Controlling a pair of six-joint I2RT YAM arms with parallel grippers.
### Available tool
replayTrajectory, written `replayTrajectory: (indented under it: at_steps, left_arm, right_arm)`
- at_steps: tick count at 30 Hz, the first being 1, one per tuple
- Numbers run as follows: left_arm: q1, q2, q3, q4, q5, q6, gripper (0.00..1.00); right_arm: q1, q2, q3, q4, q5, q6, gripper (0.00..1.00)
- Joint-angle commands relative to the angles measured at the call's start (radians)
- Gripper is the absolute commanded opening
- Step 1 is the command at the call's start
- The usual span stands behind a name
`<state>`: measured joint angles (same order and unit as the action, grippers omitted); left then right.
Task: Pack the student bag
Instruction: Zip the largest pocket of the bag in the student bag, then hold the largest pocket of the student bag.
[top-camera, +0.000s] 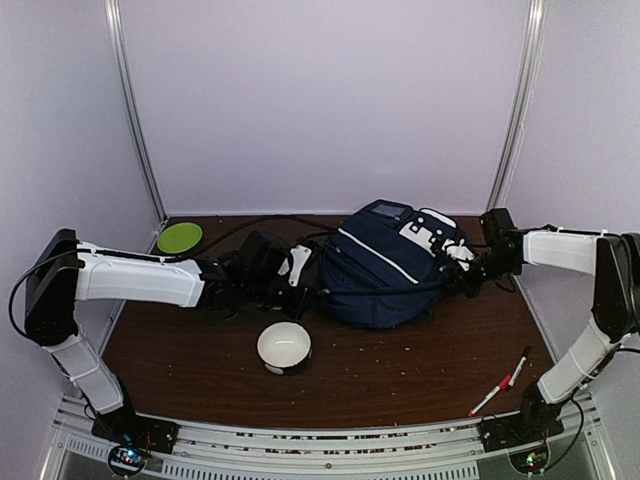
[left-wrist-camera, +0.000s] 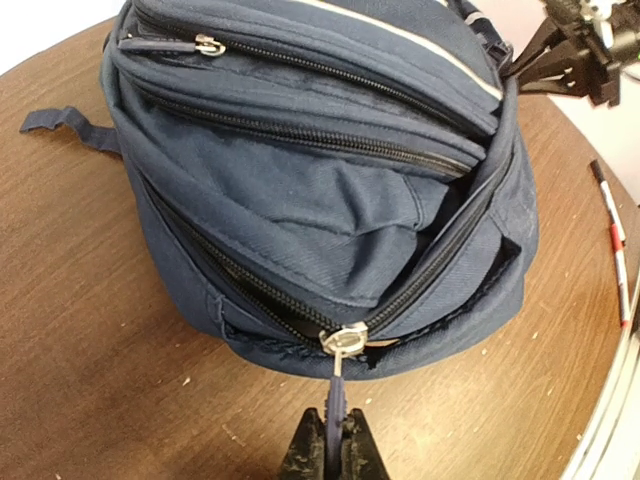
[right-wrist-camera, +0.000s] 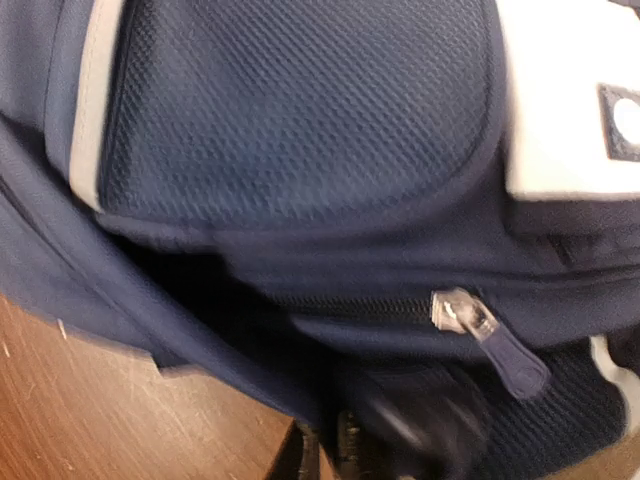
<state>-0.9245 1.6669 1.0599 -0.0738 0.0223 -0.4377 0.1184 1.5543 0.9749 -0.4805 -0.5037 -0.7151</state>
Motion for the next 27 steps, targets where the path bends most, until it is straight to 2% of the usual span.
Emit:
replayTrajectory:
  at_steps: [1,5,7,10,14,19,27]
  left_arm:
    - [0.063,-0.024,0.015,-0.080,0.005,0.042,0.00]
    - [0.059,-0.019,-0.011,0.024,0.110,0.045,0.00]
    - [0.059,-0.013,-0.022,0.062,0.135,0.037,0.00]
    - [0.059,0.002,-0.023,0.087,0.173,0.035,0.00]
    - [0.059,0.007,-0.026,0.132,0.247,0.016,0.00]
    - [0.059,-0.003,-0.033,0.155,0.265,-0.004,0.00]
    - [0.059,-0.012,-0.052,0.177,0.284,-0.011,0.00]
  right_arm:
    - [-0.079,-0.110,0.033,-0.152,0.123,-0.002,0.19]
    - [0.148,-0.305,0.012,-0.198,0.013,0.026,0.42]
    - [0.275,-0.331,0.013,-0.177,-0.004,0.054,0.45]
    - [0.388,-0.260,0.069,-0.136,-0.038,0.119,0.46]
    - [0.475,-0.082,0.205,-0.131,-0.047,0.149,0.48]
    - [0.569,0.098,0.355,-0.149,-0.040,0.152,0.48]
    - [0.630,0.252,0.491,-0.143,0.011,0.174,0.49]
